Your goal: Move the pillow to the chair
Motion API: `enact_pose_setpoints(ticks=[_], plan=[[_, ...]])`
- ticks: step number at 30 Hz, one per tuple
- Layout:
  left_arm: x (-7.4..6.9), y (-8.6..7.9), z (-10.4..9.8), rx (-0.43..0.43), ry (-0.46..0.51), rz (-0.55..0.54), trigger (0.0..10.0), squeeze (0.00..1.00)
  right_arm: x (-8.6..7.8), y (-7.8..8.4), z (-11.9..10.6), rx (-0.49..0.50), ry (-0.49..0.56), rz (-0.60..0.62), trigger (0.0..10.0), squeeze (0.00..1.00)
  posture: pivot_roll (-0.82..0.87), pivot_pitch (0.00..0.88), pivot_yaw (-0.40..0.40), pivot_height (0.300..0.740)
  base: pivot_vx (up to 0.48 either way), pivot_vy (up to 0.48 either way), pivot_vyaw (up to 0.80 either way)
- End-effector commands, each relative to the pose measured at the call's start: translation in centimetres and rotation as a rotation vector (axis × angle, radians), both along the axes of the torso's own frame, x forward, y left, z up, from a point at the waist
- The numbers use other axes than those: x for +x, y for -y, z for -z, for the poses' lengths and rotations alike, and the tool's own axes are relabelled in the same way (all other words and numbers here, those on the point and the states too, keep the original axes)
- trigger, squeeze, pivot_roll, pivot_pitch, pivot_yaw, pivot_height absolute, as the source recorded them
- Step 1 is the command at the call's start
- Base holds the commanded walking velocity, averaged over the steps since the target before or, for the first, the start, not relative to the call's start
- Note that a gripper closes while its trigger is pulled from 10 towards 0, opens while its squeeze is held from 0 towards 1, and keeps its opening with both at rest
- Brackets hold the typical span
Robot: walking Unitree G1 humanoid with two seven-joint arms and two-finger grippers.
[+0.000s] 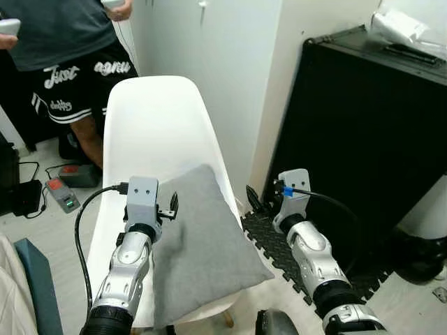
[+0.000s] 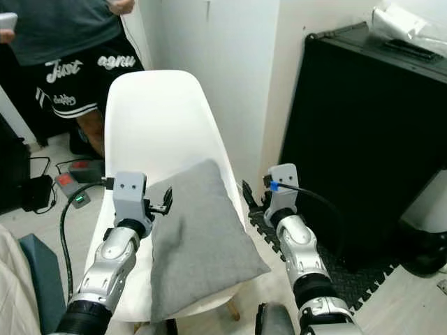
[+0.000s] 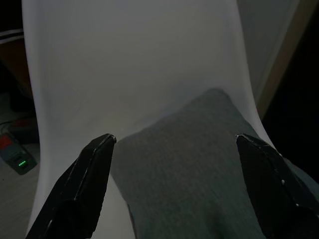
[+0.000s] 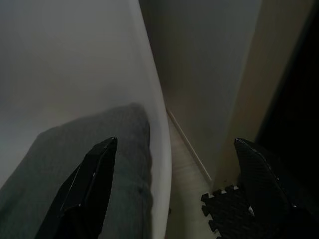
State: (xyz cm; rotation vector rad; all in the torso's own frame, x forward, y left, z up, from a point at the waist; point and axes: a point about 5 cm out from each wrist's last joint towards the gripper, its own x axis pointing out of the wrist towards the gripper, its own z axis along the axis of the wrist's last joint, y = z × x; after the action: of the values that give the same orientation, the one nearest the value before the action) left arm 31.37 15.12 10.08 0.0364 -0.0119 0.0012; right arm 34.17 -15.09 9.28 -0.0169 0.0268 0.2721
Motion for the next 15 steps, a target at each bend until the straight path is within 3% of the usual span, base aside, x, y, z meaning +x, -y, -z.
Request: enact_pose_setpoints(ticks=[1,15], plan=[[-0.13,-0.1,0.29,0.017,-0.019,-0.004,10.0,0.0,-0.13,-0.26,0.53,-0.016,-0.025,-0.004,10.0,0.0,0.01,0.076,-0.027,0.655,0.0,0.0,0.0],[-0.2,-0.13,0.77,0.025,-0.048,-0.016,10.0,0.0,-0.25,-0.32,0.37,0.037,-0.022,-0.026,10.0,0.0,0.01,0.081,-0.027,0.655,0.0,0.0,0.0]])
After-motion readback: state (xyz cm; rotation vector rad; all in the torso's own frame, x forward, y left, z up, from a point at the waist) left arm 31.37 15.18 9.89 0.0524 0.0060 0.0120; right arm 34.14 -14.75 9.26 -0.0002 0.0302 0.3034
